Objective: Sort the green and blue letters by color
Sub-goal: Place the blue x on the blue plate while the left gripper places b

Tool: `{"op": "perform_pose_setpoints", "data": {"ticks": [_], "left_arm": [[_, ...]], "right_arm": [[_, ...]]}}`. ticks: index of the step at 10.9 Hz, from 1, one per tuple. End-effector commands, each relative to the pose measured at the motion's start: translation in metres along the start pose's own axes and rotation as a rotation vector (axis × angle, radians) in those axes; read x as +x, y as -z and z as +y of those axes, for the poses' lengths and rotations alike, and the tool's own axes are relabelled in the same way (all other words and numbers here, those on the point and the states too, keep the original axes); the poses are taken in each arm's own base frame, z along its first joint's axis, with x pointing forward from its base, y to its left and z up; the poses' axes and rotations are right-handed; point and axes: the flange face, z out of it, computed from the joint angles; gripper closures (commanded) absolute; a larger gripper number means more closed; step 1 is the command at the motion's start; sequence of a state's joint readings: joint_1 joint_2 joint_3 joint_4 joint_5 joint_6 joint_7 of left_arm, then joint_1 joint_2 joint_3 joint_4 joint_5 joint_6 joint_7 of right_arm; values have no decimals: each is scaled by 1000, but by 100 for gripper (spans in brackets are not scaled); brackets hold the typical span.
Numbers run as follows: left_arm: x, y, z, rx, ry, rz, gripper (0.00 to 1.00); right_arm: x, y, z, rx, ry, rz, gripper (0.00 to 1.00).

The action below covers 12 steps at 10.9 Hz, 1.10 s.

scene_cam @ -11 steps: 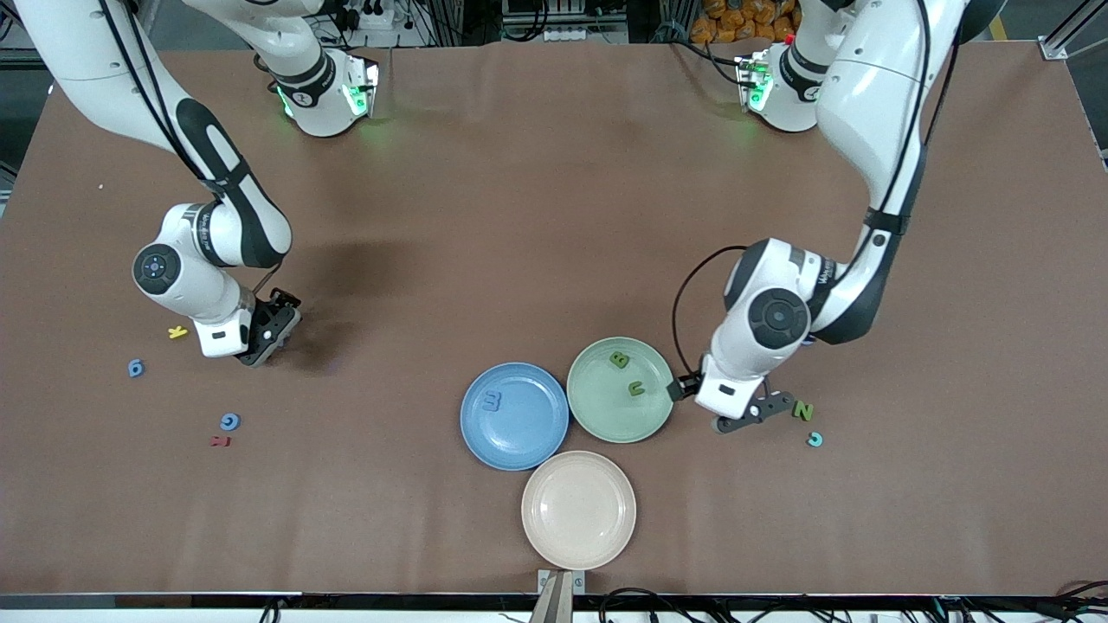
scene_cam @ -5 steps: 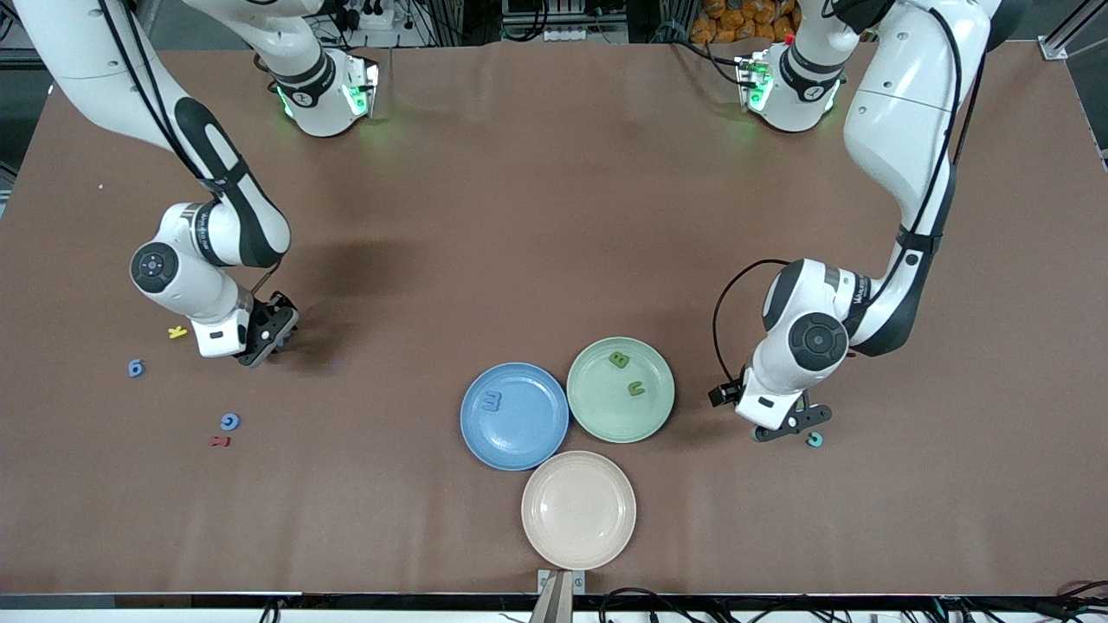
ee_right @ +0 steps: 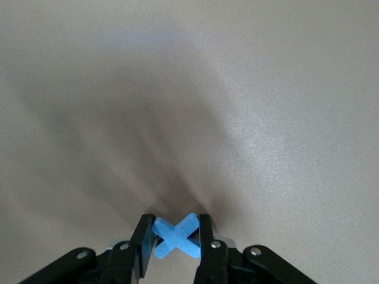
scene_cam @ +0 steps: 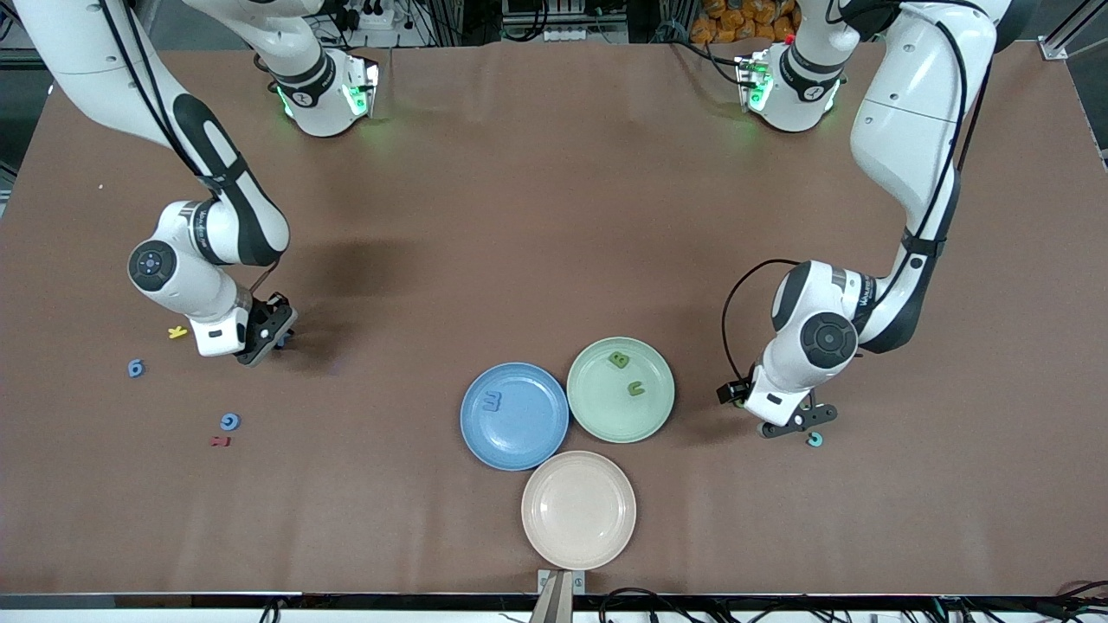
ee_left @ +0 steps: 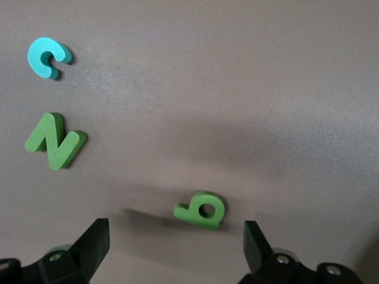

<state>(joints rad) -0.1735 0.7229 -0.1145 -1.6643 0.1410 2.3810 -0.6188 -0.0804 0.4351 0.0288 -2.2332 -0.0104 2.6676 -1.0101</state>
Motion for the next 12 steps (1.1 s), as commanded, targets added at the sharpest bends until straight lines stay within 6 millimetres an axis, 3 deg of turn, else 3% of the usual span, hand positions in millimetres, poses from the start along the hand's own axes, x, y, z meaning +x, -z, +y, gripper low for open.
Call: {"op": "perform_pose_setpoints", "data": {"ticks": [1, 3, 4, 5, 8, 10, 12], "left_arm": [[1, -10, 0, -16, -26, 29, 0], [2, -11, -1, -17, -23, 29, 0], [2, -12, -1, -18, -23, 27, 6], [2, -12, -2, -18, -21, 27, 19], [3, -15, -2, -30, -16, 37, 40], [3, -15, -2, -32, -9, 36, 61], [2, -18, 0, -32, -5, 32, 74]], "right_arm": [[-1, -1, 0, 0, 16, 1, 100], [13, 4, 1, -8, 8, 14, 100], [22, 8, 1, -18, -5, 21, 100], [28, 9, 0, -21, -22, 24, 100], [64, 17, -13, -36, -95, 43, 100], [90, 23, -23, -46, -172, 60, 100], [118, 23, -33, -46, -237, 75, 100]]}}
